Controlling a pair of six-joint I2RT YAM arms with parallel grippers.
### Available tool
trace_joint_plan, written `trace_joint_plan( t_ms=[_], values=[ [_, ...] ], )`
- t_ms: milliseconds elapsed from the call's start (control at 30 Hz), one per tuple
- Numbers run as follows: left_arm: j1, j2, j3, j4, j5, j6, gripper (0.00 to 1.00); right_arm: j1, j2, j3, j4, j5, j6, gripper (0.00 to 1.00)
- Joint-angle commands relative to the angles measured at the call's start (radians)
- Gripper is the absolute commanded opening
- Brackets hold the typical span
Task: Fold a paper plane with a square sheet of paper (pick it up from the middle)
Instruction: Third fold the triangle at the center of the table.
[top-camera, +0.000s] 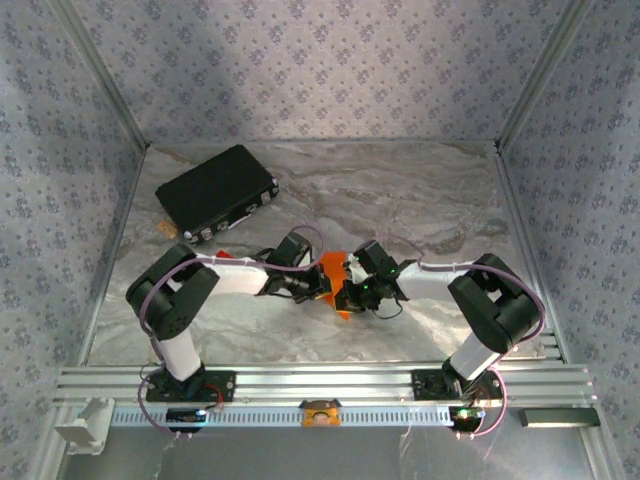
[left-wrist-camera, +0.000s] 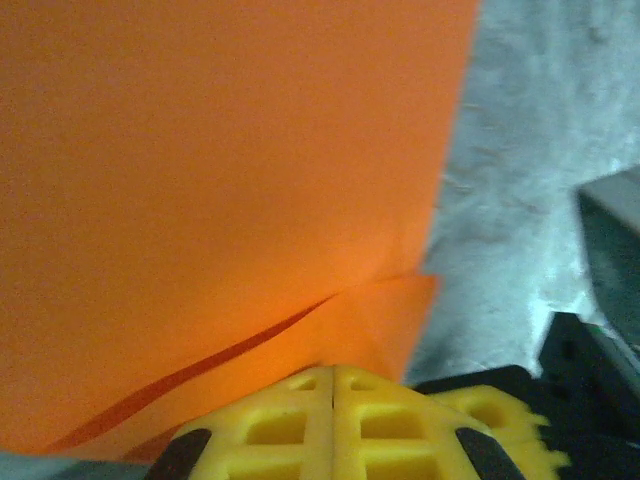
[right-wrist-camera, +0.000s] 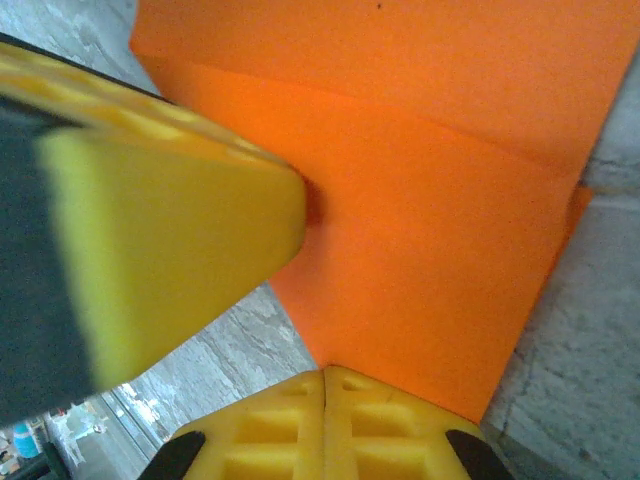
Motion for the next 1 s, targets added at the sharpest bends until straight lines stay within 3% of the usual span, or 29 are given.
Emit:
trace_joint_plan(
  t_ms=[0,633,967],
  values=[
    [0.025,0.027,-0.026,0.036,0.004,0.009,0.0,-0.006,0.018,-0.03,-0.076,0.07,0.018,0.0],
    [0.216,-0.003,-0.098,0.073,0.044,0.119,0.0,-0.005,0.015,-0.031,-0.074,0.06,0.013,0.0],
    [0.233,-0.054,-0.044,0.053,0.044,0.136,0.01,-0.007,0.011,-0.032,-0.067,0.053,0.008,0.0]
  ],
)
